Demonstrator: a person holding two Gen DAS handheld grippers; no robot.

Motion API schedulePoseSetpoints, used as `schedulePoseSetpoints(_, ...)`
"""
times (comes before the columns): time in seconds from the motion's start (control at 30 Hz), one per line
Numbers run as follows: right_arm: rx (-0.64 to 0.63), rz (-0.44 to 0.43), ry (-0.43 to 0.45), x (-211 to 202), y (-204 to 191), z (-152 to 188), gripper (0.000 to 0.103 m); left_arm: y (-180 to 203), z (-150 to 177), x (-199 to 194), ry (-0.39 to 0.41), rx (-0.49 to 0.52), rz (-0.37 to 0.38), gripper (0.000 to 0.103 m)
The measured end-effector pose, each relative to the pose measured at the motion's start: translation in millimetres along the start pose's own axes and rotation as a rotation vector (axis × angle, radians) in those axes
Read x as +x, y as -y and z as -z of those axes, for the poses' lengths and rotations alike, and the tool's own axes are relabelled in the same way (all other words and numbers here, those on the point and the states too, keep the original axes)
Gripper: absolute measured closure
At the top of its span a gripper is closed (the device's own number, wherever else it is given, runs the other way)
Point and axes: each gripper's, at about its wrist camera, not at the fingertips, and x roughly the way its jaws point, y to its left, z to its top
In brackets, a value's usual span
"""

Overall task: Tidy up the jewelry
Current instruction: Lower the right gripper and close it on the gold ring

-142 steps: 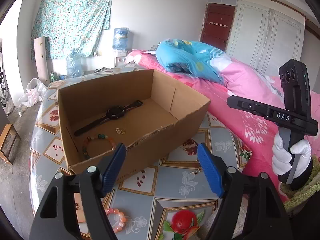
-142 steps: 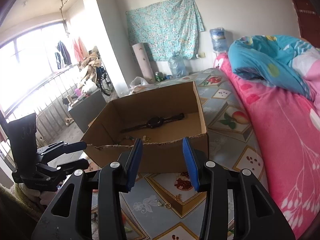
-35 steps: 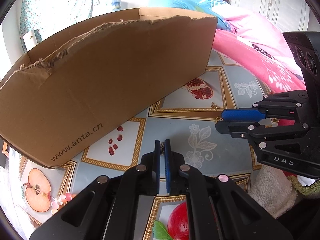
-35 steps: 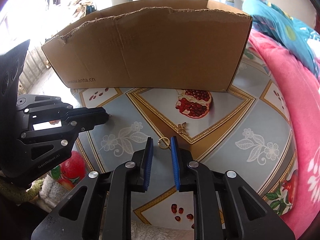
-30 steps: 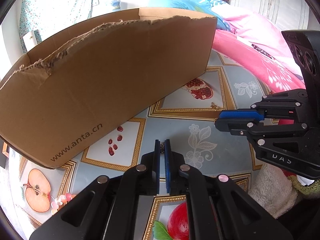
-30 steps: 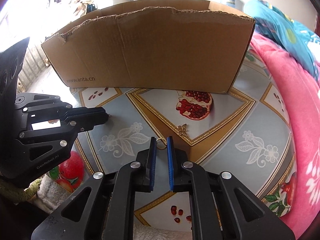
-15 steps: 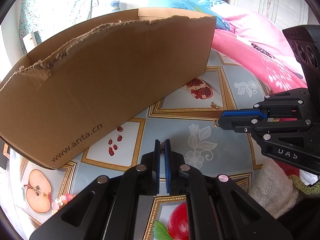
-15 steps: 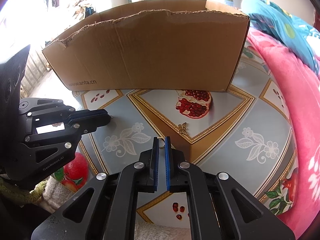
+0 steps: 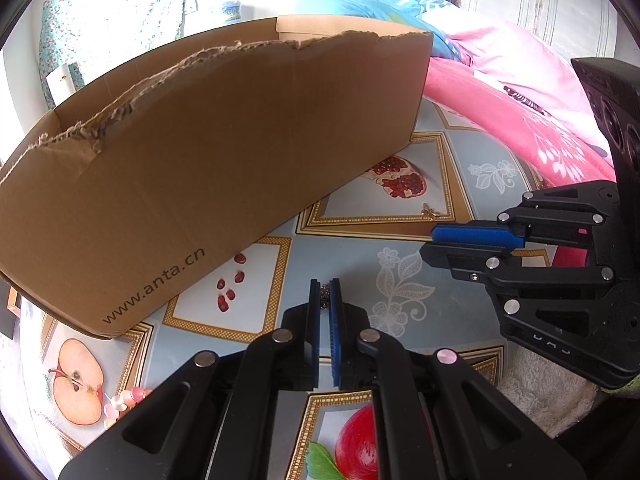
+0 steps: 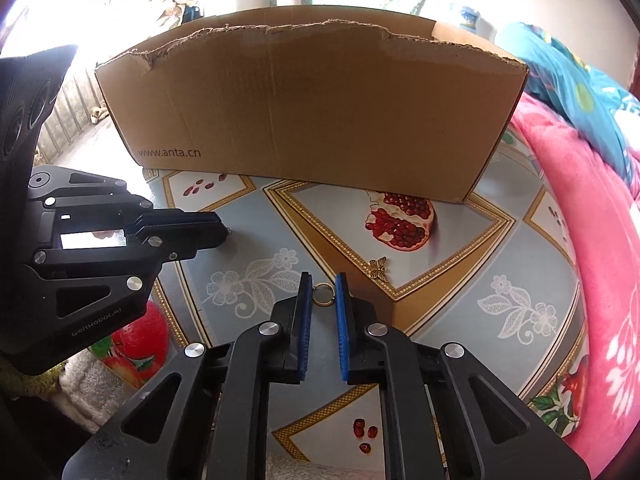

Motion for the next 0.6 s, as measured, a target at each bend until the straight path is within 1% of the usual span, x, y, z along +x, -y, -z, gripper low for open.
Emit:
schedulePoseSetpoints(0.17,0.055,-0.029,-0.008,-2.5,6.5,1.9,0.094,0.3,-0.1,-0.3,0.0,0.0,0.0,0.099)
schedulePoseSetpoints(0.23,0.064,-0.032,-0.007,-4.1,8.3,2.8,0.095,0.1,-0.1,-0.3,0.002,0.0,0.0,0.099)
schedulePoseSetpoints(0.3,0.074,-0.037,-0.004,-10.2,15.9,2.8,0.095,0.0,-0.1,-0.2,0.004,-0.002,0.002,0.099)
schedulePoseSetpoints(0.6,0.096,-0.043,0.029,-31.4,23.6,-0.5,0.095,1.4,2.7,-6.8,0.013,0.002,0.011,0.099)
